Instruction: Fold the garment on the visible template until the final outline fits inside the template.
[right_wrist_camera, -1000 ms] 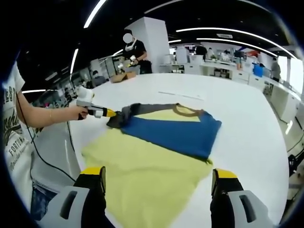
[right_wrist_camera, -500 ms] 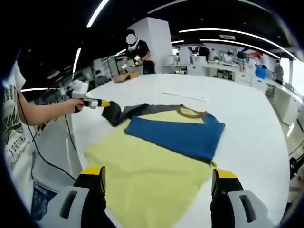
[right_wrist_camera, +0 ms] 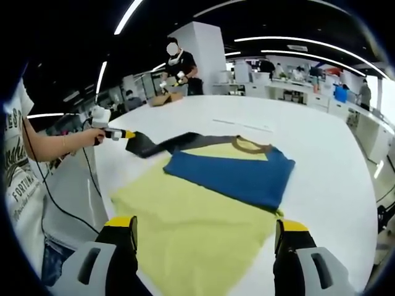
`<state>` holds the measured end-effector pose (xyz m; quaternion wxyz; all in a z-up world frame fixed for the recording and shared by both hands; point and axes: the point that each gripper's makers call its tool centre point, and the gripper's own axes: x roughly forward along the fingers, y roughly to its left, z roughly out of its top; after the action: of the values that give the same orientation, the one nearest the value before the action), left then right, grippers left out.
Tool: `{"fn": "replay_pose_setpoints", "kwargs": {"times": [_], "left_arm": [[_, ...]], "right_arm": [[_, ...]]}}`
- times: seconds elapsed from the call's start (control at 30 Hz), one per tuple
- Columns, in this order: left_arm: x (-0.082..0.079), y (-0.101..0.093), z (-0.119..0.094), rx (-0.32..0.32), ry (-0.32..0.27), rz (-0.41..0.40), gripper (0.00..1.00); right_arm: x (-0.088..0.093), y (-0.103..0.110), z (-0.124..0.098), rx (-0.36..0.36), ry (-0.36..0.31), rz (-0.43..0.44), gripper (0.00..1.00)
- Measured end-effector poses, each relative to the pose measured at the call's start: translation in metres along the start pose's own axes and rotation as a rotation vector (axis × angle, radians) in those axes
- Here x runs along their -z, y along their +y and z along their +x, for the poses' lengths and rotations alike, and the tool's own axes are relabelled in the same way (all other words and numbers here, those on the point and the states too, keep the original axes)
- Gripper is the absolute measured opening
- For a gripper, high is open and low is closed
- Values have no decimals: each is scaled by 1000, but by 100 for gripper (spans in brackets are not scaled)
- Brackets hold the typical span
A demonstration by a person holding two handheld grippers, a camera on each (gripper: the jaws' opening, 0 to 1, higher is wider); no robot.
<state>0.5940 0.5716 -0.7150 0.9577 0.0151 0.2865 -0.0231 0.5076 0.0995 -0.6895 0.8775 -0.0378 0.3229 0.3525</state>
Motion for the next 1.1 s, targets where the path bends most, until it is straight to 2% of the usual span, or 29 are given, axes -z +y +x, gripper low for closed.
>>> {"fn": "replay_pose_setpoints", "kwargs": {"times": [0.07, 0.13, 0.57, 0.77, 0.9, 1.1], "left_arm": [[0, 4, -1, -6, 2, -2, 1], [-3, 5, 0, 5, -25, -12, 1], [-8, 32, 14, -39, -35, -34, 1], [-11, 40, 23, -55, -22, -16, 1], [-6, 51, 29, -90, 36, 5, 1], [-8, 63, 36, -105, 34, -14, 1]], "right_arm": [[0, 0, 0, 1, 2, 0, 91], [1, 0, -1, 2, 2, 0, 91], [3, 1, -6, 18, 2, 6, 91], [2, 1, -10, 30, -1, 9, 91], [4, 1, -12, 40, 0, 13, 91], [7, 1, -15, 54, -3, 27, 91]]}}
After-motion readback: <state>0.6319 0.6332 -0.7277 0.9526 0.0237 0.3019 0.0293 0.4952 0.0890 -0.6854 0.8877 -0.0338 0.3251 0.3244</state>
